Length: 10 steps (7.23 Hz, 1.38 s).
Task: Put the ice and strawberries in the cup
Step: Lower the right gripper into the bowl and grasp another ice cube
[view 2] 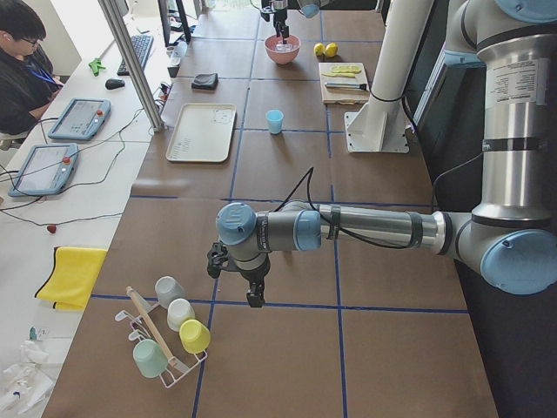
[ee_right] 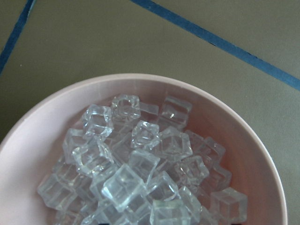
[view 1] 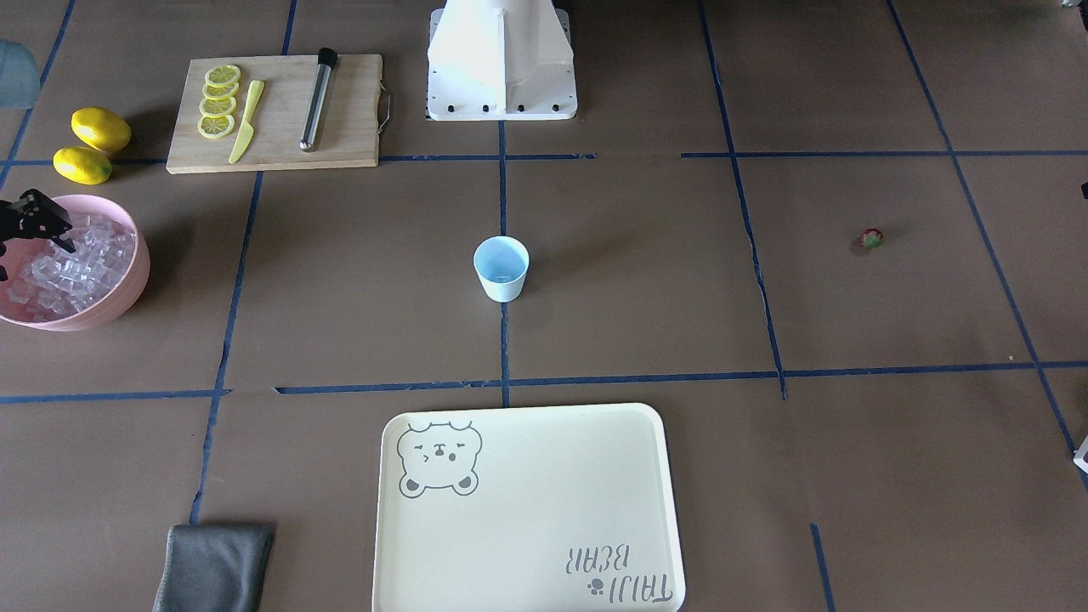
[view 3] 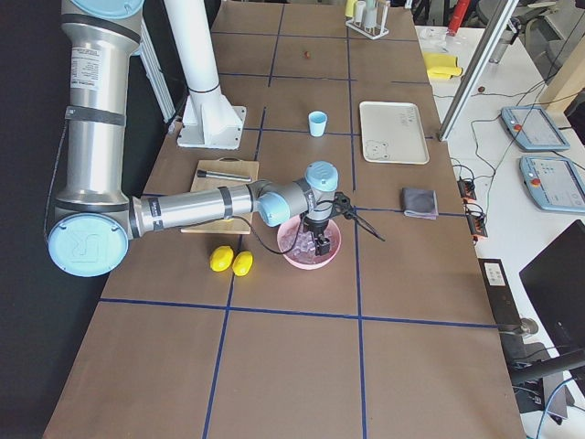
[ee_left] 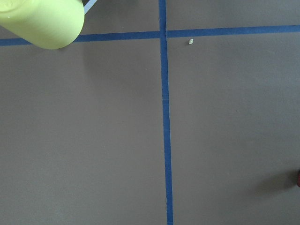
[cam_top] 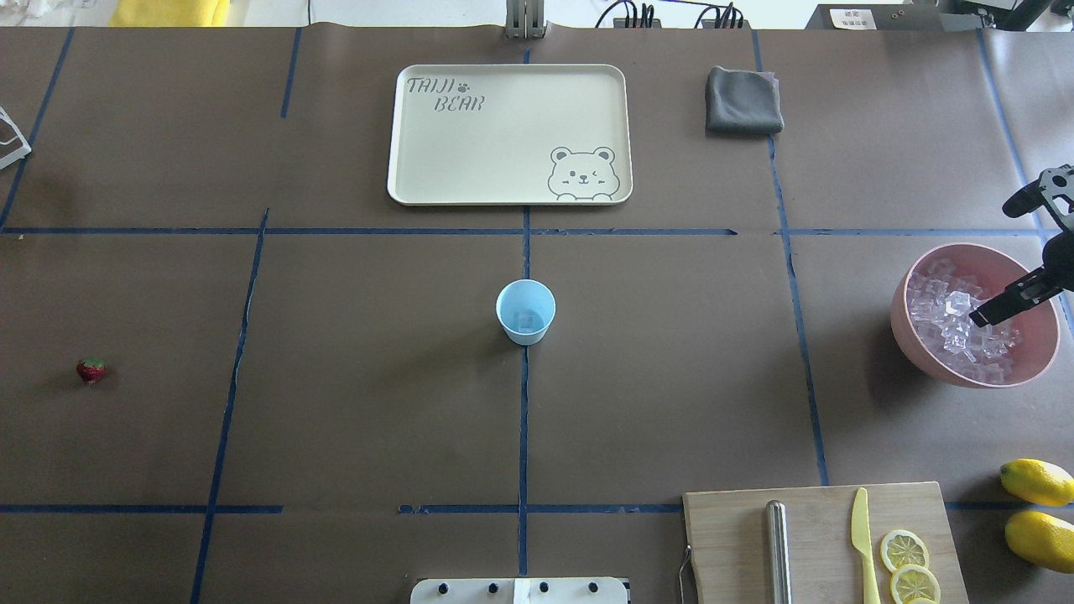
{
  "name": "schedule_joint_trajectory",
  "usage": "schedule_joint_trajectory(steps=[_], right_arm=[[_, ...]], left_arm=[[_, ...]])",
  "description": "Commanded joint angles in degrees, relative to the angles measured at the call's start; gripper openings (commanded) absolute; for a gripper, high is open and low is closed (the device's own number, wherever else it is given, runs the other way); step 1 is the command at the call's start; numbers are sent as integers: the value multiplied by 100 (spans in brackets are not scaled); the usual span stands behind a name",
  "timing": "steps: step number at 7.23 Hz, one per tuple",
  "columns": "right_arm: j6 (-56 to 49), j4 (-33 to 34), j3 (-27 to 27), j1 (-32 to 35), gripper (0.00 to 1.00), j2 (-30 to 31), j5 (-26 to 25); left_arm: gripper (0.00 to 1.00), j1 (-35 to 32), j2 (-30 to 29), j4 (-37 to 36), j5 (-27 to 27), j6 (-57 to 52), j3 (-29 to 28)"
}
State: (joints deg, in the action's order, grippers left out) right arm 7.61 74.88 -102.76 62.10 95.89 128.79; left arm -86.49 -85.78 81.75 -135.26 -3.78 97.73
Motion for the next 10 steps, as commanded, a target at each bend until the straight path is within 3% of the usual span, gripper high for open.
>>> schedule_joint_trajectory(steps=[1, 2, 3, 4, 5, 10], right_arm=[[-14, 0, 54, -31, 88, -9, -11], [-14, 0, 54, -31, 88, -9, -37], [3, 0, 54, -31, 76, -17, -38], [-6, 0, 45, -31, 26, -18, -38], [3, 0, 45, -31, 2, -18, -38], [3, 0, 2, -22, 0, -35, -29]], left_arm=[[100, 9, 0, -2, 0, 0, 0], [100, 9, 0, -2, 0, 0, 0], [100, 9, 0, -2, 0, 0, 9], [100, 9, 0, 7, 0, 0, 9], [100, 9, 0, 7, 0, 0, 9], [100, 9, -9, 16, 0, 0, 9]])
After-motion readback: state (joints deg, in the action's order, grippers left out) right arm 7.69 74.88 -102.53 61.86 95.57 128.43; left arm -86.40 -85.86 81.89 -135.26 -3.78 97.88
